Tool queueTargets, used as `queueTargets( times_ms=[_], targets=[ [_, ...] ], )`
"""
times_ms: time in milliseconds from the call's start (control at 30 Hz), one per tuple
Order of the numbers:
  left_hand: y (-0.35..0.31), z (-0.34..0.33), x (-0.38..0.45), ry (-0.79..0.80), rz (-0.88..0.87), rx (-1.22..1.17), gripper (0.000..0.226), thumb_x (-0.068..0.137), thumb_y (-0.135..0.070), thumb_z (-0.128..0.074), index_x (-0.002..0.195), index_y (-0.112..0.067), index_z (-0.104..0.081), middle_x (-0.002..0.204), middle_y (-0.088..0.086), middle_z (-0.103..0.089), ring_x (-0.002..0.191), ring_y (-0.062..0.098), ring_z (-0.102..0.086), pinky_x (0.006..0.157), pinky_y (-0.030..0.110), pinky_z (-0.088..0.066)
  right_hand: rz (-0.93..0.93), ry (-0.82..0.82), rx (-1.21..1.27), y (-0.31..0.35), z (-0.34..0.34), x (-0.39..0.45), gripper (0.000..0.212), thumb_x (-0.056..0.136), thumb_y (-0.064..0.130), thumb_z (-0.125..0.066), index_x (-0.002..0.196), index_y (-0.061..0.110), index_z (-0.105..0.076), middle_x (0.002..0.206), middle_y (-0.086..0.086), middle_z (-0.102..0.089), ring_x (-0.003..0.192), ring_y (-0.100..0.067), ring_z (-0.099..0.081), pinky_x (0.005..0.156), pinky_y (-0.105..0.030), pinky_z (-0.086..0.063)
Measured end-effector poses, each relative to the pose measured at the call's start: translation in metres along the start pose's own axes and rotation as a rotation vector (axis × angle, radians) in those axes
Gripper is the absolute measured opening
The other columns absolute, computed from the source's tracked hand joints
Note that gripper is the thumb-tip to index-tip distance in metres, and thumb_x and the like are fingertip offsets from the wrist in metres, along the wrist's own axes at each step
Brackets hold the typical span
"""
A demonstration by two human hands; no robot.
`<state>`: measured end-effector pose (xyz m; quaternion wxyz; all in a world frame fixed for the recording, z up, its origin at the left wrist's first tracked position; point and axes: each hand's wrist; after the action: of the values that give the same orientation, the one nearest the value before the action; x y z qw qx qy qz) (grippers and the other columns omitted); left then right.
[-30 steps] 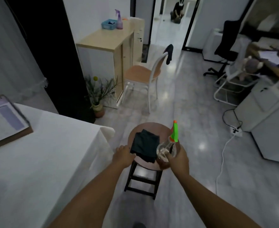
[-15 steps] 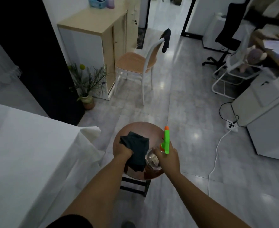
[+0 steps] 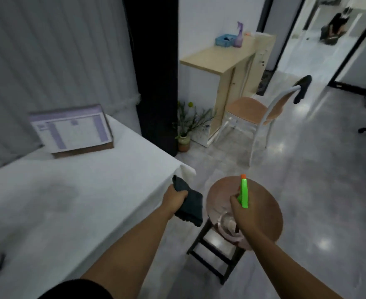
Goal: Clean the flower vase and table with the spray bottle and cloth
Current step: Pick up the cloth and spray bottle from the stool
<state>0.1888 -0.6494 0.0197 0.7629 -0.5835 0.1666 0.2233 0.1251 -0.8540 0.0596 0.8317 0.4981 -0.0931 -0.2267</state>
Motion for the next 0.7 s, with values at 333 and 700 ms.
queueTargets(
  times_ms=[333,700],
  targets=[
    [0.134,0.211,-0.122,-0.435,0.088,-0.31,0.035,0.085,-0.021,-0.059,0.118,-0.017,-0.046,0.104,0.002,-0.059,0.09,0.017,-0.059,0.063,0.027,-0.047,0.425,0.557,0.048,0.102,-0.154,-0.091,0.028,0.079,0.013,-0.061,0.097,0.034,-0.06,0.086,0.006,-0.064,0.076,-0.013,-0.061,0.065,-0.034,-0.046],
    [0.274,0.36,-0.243,-0.908,0.109,-0.745,0.032,0.085,-0.006,-0.056,0.115,-0.015,-0.05,0.105,0.009,-0.061,0.092,0.028,-0.06,0.067,0.033,-0.051,0.507,0.908,0.003,0.148,-0.269,-0.27,0.027,0.078,0.018,-0.061,0.099,0.035,-0.062,0.088,0.004,-0.064,0.075,-0.018,-0.061,0.07,-0.037,-0.05]
  ],
)
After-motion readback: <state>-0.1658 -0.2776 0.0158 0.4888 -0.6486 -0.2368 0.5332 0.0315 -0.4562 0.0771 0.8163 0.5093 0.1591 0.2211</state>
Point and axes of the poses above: each hand's wrist, its own x-axis towards the middle knuckle, its own z-axis out of the back of the hand, y = z × x
